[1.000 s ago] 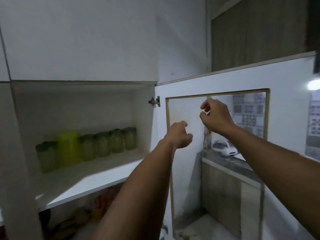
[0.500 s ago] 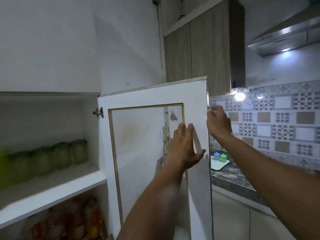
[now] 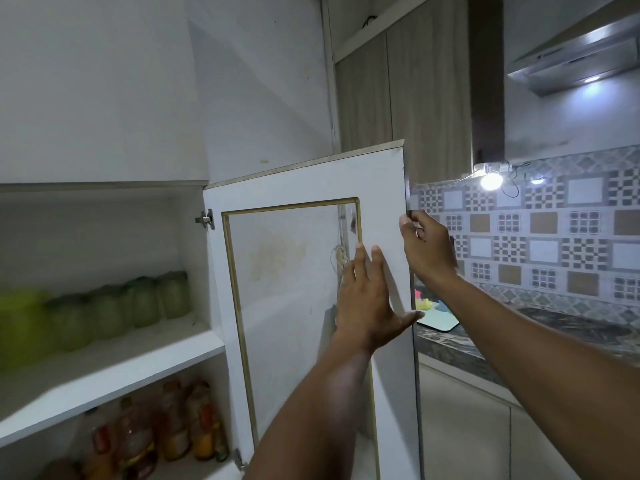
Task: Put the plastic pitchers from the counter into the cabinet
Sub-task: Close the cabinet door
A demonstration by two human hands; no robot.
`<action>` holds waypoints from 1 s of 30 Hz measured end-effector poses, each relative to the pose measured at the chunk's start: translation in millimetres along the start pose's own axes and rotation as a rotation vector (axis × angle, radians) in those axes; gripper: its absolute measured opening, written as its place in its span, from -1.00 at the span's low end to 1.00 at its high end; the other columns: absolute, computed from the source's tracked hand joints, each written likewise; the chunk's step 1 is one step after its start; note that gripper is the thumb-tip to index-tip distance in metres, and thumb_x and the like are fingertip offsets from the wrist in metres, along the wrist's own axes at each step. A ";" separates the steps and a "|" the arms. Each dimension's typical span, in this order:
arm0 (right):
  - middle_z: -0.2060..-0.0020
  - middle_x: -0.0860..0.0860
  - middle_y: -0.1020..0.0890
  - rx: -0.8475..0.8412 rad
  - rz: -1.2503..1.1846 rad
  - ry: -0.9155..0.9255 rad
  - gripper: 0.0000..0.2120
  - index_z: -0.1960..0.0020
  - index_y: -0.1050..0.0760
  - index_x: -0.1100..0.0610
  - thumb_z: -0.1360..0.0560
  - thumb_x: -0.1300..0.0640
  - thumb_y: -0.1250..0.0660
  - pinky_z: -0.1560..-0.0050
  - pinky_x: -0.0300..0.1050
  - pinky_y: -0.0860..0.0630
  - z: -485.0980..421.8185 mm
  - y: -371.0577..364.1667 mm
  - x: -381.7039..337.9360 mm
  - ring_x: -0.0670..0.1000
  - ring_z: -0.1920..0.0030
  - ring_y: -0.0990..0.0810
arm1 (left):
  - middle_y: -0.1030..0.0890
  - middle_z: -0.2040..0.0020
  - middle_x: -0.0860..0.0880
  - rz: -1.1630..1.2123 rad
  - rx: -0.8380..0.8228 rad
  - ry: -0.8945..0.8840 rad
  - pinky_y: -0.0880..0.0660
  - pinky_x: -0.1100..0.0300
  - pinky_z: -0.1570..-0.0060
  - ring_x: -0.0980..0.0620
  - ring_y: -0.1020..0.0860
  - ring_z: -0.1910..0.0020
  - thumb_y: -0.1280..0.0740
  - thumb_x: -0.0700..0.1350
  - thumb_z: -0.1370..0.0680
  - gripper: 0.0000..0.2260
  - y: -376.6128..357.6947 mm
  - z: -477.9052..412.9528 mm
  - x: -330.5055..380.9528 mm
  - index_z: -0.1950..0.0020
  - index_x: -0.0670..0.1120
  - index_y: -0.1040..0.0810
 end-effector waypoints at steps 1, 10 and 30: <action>0.15 0.05 -0.60 0.010 -0.017 0.019 -0.71 -0.05 -0.59 0.19 -0.64 0.02 -0.18 0.10 -0.09 -0.43 4.4 0.0 -4.7 0.01 0.15 -0.52 | 0.05 -0.66 -0.13 0.005 0.037 0.000 -0.22 -0.13 -0.52 -0.17 0.02 -0.62 -0.33 0.46 -0.35 0.07 6.2 4.4 -1.3 -0.63 -0.03 0.09; 0.47 0.15 -0.45 -0.070 -0.336 0.052 -0.44 0.40 -0.37 0.20 -0.66 -0.09 -0.07 0.36 -0.17 -0.34 39.7 -31.8 -62.7 0.08 0.41 -0.45 | -0.38 -0.40 -0.13 0.019 0.270 -0.079 -0.59 0.02 -0.13 -0.09 -0.42 -0.29 -0.33 0.48 -0.28 -0.10 88.4 53.0 -34.7 -0.42 -0.07 -0.32; 0.08 0.06 -0.44 -0.436 -0.493 0.389 -0.56 0.02 -0.33 0.09 -0.53 -0.31 -0.11 0.07 -0.06 -0.41 194.9 -232.0 -253.9 0.03 0.05 -0.45 | -0.53 0.18 -0.09 -0.526 0.242 0.053 -0.53 0.04 0.31 -0.02 -0.41 0.31 -0.29 0.17 -0.40 -0.54 312.9 213.5 -184.1 -0.09 -0.16 -0.45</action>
Point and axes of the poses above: each hand's wrist, its own z-axis away from the middle knuckle, its own y-axis out of the back of the hand, x = y × z, the point moved 6 cm from there along -z, towards the middle knuckle
